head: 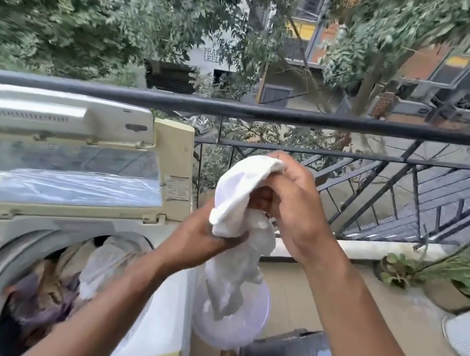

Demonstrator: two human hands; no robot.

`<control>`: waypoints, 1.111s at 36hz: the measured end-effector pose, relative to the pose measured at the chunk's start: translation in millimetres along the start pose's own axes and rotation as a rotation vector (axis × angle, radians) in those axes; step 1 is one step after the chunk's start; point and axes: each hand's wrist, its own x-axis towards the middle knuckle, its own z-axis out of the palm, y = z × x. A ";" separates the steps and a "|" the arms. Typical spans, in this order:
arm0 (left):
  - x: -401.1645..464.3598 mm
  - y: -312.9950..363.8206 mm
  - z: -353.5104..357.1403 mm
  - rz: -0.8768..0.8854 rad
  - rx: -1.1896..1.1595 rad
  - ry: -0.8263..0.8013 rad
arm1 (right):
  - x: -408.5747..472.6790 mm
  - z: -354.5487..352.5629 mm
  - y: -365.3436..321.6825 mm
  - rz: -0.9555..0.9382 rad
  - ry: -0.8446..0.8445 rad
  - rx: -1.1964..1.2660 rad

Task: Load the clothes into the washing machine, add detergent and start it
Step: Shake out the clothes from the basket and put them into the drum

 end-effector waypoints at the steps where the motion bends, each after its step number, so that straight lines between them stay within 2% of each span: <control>1: -0.6 2.2 0.6 -0.016 -0.030 0.050 | 0.3 3.5 -0.2 -0.022 -0.011 0.004; 5: -7.7 10.7 -8.8 -0.111 -0.187 0.147 | -4.9 2.9 2.0 -0.061 -0.050 0.040; 9: -15.1 15.3 -33.0 -0.140 -0.362 0.216 | -19.5 -10.9 23.1 -0.051 -0.047 -0.078; 12: -22.8 20.5 -51.6 -0.091 -0.420 0.200 | -33.4 -16.3 55.8 0.081 -0.028 -0.124; 15: -30.2 28.7 -63.8 -0.045 -0.464 0.168 | -45.1 -21.3 98.5 0.294 -0.159 -0.188; 18: -38.6 36.3 -67.6 -0.008 -0.525 0.196 | -54.2 -15.4 138.0 0.474 -0.241 -0.457; 20: -45.9 37.7 -71.8 -0.070 -0.651 0.236 | -59.6 -3.6 159.4 0.534 -0.316 -0.583; 23: -56.8 33.4 -86.5 -0.091 -0.743 0.258 | -59.4 14.9 180.4 0.576 -0.211 -0.577; 24: -60.1 31.0 -96.3 -0.117 -0.729 0.280 | -56.9 18.5 185.1 0.550 -0.159 -0.583; 27: -74.9 27.7 -120.3 -0.085 -0.497 0.203 | -47.6 21.6 187.1 0.483 -0.068 -0.676; 31: -89.9 -18.9 -151.2 -0.206 -0.414 0.404 | -36.2 21.1 171.0 0.447 0.065 -0.673; 33: -103.5 -38.8 -162.6 -0.224 -0.352 0.419 | -31.7 29.2 156.7 0.430 0.107 -0.620; 35: -121.1 -53.9 -166.7 -0.241 -0.277 0.380 | -29.0 44.6 137.9 0.403 0.105 -0.569; 40: -148.0 -93.8 -170.5 -0.374 -0.279 0.403 | -23.7 101.9 110.4 0.308 0.010 -0.423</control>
